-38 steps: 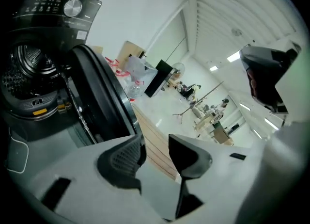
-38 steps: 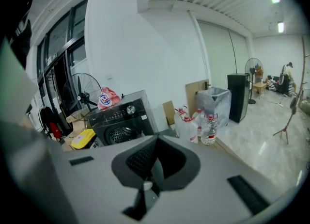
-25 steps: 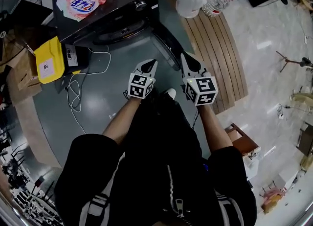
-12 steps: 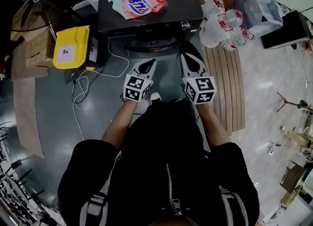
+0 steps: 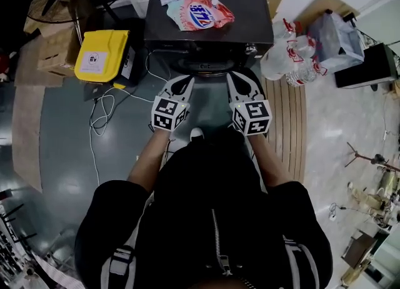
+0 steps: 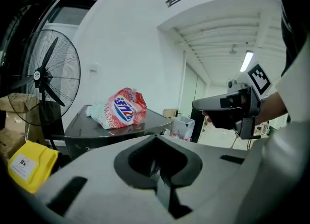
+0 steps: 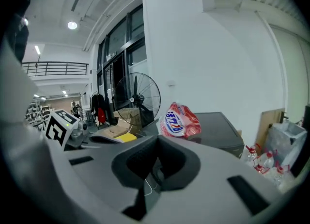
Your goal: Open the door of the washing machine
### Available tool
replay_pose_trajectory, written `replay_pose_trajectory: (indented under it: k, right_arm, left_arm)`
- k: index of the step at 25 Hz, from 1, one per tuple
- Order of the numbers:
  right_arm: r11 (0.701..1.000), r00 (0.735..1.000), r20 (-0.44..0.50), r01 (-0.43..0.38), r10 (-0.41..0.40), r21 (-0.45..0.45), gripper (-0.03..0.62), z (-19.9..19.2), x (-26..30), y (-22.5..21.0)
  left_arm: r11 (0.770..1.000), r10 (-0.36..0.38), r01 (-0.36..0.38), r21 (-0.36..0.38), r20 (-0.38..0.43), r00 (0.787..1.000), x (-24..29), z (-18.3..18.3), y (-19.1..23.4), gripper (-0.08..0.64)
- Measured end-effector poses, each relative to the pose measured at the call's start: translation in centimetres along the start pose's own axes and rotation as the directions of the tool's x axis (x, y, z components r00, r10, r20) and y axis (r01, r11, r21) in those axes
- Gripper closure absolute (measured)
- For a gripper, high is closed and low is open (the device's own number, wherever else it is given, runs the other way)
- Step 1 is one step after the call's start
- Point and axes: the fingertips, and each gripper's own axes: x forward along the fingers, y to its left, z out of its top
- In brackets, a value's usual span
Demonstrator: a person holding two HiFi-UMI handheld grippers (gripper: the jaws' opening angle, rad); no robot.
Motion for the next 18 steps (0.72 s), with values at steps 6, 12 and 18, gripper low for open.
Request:
replay_pose_trajectory:
  k: [6,12,18]
  right_arm:
    - [1.000,1.000,0.020,0.013,-0.012,-0.014,0.589,0.3,0.1,-0.3]
    - [1.000,0.999,0.035,0.021,-0.022,0.006,0.590,0.0,0.1,-0.7]
    - [1.000,0.999,0.034,0.021,-0.022,0.022,0.590,-0.3,0.1,-0.9]
  left_arm:
    - [0.999,0.032,-0.032,-0.002,0.039,0.999,-0.3,1.2,0.8,0.557]
    - [0.999,0.047,-0.047,0.007,0.060,0.997,-0.3,2.3,1.2,0.557]
    - [0.998,0.050,-0.052,0.021,0.063,0.997,-0.2,2.9,1.5,0.557]
